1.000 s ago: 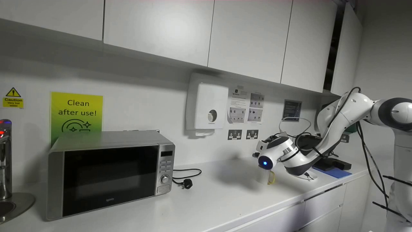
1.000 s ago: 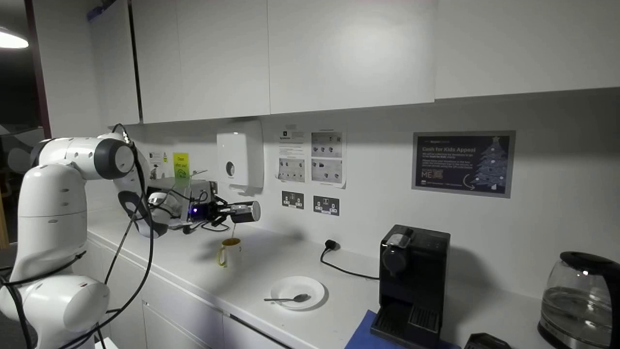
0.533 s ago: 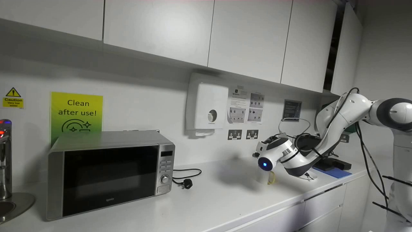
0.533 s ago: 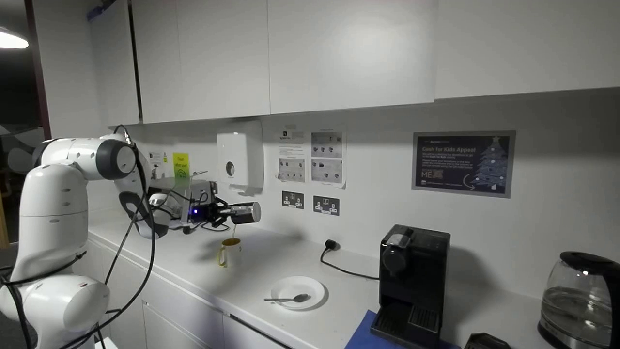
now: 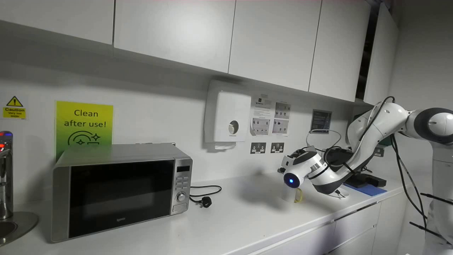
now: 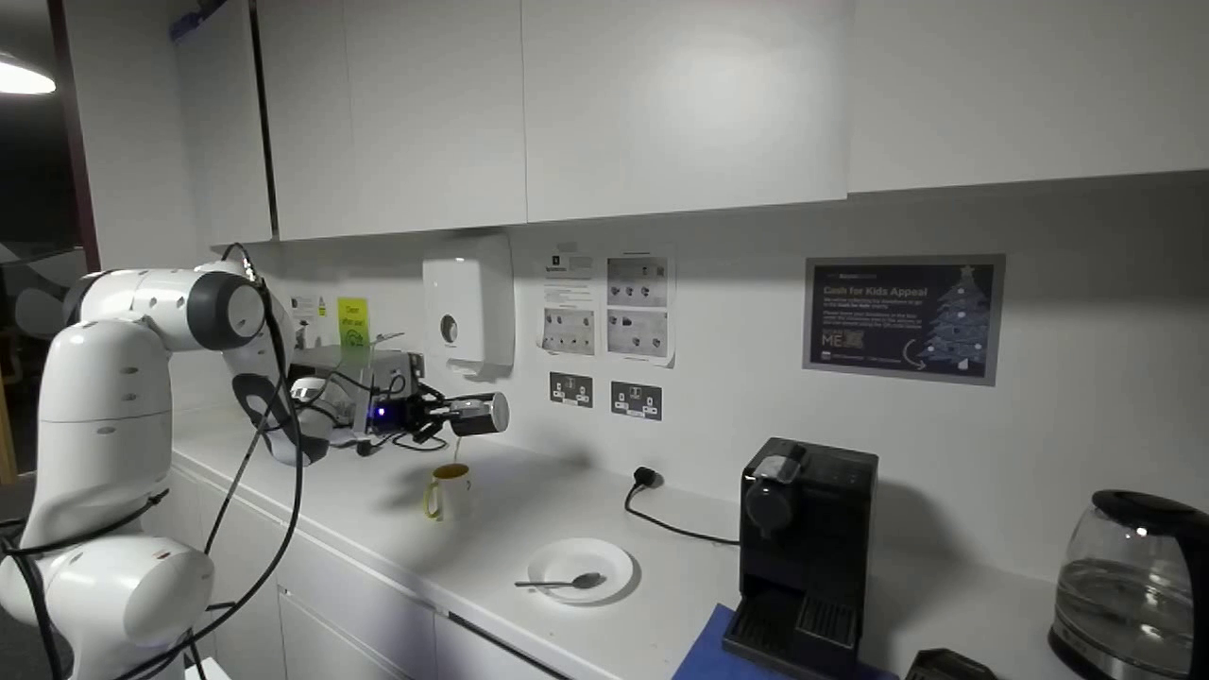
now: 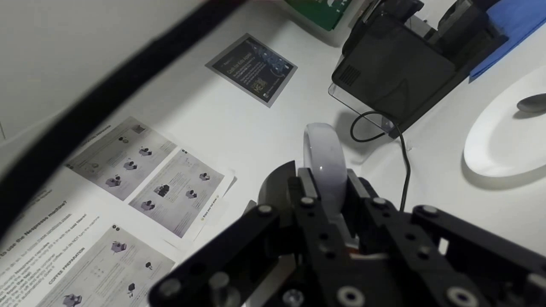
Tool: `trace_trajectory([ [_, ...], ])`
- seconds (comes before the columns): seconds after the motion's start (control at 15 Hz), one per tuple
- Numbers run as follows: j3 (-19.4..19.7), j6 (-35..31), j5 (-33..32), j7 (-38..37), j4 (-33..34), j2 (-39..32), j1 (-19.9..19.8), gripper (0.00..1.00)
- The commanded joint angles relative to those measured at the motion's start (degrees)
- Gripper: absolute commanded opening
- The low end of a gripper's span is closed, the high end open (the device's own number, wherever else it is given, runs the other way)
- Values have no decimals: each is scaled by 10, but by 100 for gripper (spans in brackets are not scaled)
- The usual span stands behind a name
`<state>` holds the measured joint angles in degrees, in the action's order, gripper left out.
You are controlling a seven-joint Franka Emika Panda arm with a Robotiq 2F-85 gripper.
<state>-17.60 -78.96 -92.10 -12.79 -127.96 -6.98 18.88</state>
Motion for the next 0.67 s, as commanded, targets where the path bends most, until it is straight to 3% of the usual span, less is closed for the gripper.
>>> trace_trajectory([
  [0.0, -4, 44, -24, -14, 0, 0, 5, 5],
  [0.6, -5, 49, -31, -16, -2, 0, 7, 5],
])
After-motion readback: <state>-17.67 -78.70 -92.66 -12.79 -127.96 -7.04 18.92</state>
